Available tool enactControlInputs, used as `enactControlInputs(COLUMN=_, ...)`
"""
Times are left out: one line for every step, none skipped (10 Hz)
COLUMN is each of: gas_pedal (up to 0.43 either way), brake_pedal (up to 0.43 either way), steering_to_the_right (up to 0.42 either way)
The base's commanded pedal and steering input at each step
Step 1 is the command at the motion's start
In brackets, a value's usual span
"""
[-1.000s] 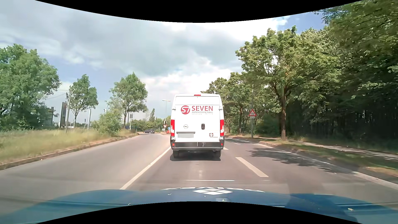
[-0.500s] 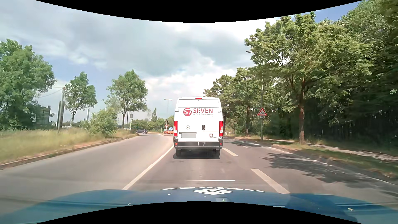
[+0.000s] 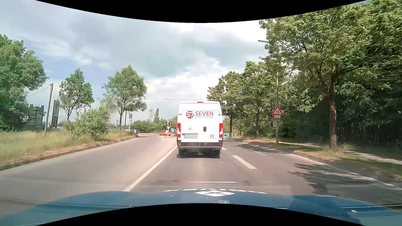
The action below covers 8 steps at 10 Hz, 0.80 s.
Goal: Follow the waypoints while adhering to traffic rules and regulations
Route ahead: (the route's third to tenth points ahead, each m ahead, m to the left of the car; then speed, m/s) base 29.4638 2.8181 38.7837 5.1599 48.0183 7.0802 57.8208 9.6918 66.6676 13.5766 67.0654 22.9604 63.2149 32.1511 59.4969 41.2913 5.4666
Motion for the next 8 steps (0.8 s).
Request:
enactControlInputs(gas_pedal=0.350, brake_pedal=0.000, steering_to_the_right=-0.024)
enactControlInputs(gas_pedal=0.339, brake_pedal=0.000, steering_to_the_right=-0.024)
enactControlInputs(gas_pedal=0.331, brake_pedal=0.000, steering_to_the_right=-0.024)
enactControlInputs(gas_pedal=0.319, brake_pedal=0.000, steering_to_the_right=-0.024)
enactControlInputs(gas_pedal=0.319, brake_pedal=0.000, steering_to_the_right=-0.024)
enactControlInputs(gas_pedal=0.331, brake_pedal=0.000, steering_to_the_right=-0.025)
enactControlInputs(gas_pedal=0.390, brake_pedal=0.000, steering_to_the_right=-0.024)
enactControlInputs(gas_pedal=0.409, brake_pedal=0.000, steering_to_the_right=-0.025)
